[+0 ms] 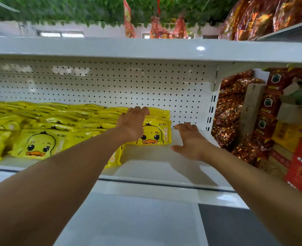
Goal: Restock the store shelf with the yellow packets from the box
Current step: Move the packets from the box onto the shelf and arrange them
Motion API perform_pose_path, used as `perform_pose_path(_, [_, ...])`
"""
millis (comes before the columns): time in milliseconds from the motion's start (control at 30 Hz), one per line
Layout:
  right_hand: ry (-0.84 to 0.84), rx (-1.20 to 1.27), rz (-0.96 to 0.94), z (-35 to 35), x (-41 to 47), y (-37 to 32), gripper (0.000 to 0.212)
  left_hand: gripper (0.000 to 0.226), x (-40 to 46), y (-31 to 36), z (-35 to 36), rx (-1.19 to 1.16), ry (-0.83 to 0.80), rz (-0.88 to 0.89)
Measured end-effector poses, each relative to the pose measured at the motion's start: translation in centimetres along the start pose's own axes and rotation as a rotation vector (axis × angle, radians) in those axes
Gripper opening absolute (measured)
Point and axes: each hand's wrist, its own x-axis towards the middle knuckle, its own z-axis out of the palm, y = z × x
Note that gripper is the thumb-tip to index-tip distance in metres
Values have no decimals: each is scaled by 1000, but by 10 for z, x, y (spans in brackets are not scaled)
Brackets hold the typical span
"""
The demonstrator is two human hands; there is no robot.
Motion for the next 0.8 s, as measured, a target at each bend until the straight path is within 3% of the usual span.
perform_pose_path(267, [15,-42,-11,9,-62,-75,72,45,-91,-24,-27,-142,-34,96])
perform_pose_path(467, [36,47,85,36,-121,-132,67,41,-173,-55,-29,-272,-124,126])
perform_pose_path(800, [-143,116,243,140,-223,-199,62,39,-332,-120,44,-339,-459,128])
